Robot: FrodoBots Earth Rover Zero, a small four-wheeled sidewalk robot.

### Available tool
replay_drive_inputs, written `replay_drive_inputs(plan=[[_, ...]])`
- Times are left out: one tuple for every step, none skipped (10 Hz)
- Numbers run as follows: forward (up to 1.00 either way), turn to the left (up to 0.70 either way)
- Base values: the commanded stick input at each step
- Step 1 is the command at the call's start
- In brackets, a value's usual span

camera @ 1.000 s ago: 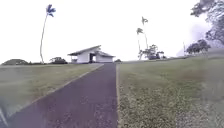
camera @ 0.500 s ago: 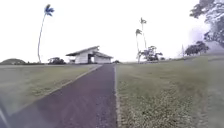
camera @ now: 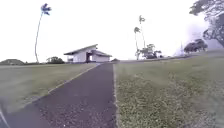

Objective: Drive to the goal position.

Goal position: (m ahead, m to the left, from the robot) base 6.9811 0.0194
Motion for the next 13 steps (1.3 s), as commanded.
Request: replay_drive_inputs(plan=[[0.85, 0.0], [0.85, 0.0], [0.85, 0.0], [0.85, 0.0], [0.85, 0.0], [0.85, 0.0], [0.85, 0.0], [0.85, 0.0], [0.85, 0.0], [0.85, 0.0], [0.85, 0.0], [0.85, 0.0], [0.85, 0.02]])
